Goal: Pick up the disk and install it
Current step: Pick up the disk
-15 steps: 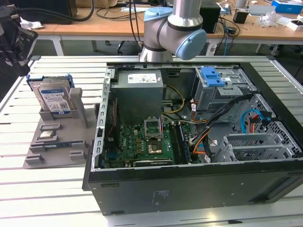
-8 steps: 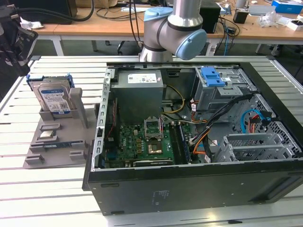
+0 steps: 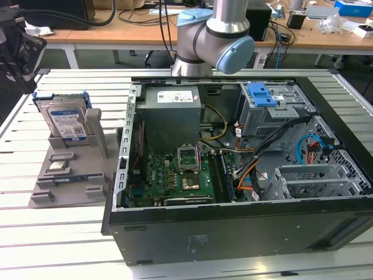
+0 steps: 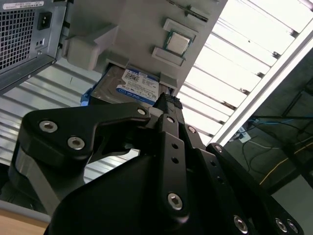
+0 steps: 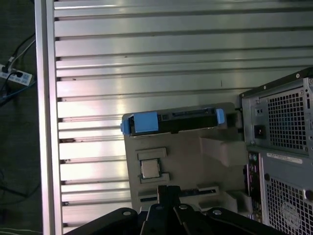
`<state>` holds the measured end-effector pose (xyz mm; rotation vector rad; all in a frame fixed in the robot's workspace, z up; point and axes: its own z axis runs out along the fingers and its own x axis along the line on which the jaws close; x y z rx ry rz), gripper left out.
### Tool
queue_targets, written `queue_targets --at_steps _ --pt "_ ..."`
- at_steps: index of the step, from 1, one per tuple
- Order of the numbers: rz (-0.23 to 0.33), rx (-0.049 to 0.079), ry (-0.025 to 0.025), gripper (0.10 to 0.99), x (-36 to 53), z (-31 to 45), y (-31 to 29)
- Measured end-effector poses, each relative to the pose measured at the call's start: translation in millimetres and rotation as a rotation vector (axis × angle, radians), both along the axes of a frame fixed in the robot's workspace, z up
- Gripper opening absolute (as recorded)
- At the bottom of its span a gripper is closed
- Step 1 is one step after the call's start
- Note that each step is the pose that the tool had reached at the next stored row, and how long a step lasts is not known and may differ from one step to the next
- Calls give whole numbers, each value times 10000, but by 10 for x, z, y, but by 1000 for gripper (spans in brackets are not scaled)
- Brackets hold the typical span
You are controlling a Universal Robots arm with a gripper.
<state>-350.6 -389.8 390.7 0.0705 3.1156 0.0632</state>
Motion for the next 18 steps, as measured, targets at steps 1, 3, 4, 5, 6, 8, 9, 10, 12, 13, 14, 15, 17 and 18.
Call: queue_targets --at_steps 1,3,4,5,6,8,9,10,12,13,14,15,17,18 --pt "52 0 0 106 0 0 0" --pt "186 0 1 106 0 0 0" --pt "243 0 0 106 0 0 0" --pt "301 -1 1 106 0 1 0" --pt "363 0 0 106 0 0 0" --pt "558 -1 0 106 0 0 0" --pt "623 0 1 106 0 0 0" --pt "690 0 0 106 0 0 0" --pt "823 0 0 106 0 0 0" --pt "969 0 1 106 0 0 0" --pt "1203 0 0 106 0 0 0" --pt "1325 0 0 106 0 0 0" --pt "1457 0 0 106 0 0 0" --pt "1544 0 0 106 0 0 0"
